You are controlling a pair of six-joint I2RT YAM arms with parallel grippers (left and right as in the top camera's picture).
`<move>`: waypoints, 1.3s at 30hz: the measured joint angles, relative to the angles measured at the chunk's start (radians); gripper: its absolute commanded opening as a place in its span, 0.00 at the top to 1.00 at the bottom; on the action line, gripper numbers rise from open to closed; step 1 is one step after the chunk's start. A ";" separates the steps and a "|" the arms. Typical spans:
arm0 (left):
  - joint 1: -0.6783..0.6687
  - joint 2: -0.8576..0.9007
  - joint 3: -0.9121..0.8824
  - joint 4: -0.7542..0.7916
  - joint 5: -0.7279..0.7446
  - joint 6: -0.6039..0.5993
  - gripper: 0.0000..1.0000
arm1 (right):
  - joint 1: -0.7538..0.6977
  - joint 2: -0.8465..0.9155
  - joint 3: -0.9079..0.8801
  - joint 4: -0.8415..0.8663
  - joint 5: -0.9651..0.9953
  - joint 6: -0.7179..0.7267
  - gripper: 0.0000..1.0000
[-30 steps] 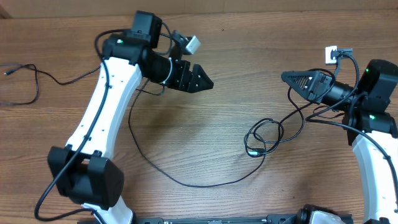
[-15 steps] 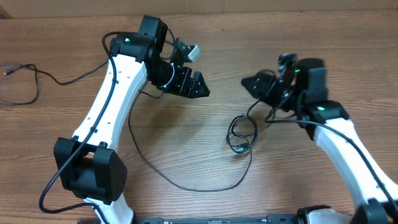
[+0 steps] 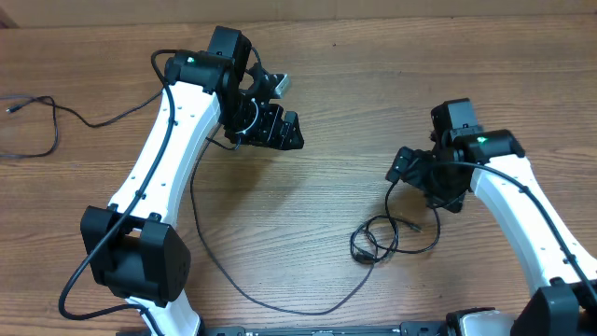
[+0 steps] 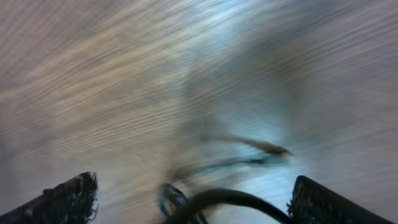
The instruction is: Untangle cables
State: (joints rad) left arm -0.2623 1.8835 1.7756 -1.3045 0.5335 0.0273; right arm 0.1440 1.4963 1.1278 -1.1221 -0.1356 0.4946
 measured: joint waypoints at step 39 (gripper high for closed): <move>-0.026 0.000 0.000 0.045 -0.012 -0.003 0.00 | 0.009 0.299 0.362 -0.471 0.132 -0.412 0.00</move>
State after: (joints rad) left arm -0.2886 1.8835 1.7756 -1.2598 0.5217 0.0242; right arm 0.1532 1.7950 1.4902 -1.5929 -0.0036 0.0822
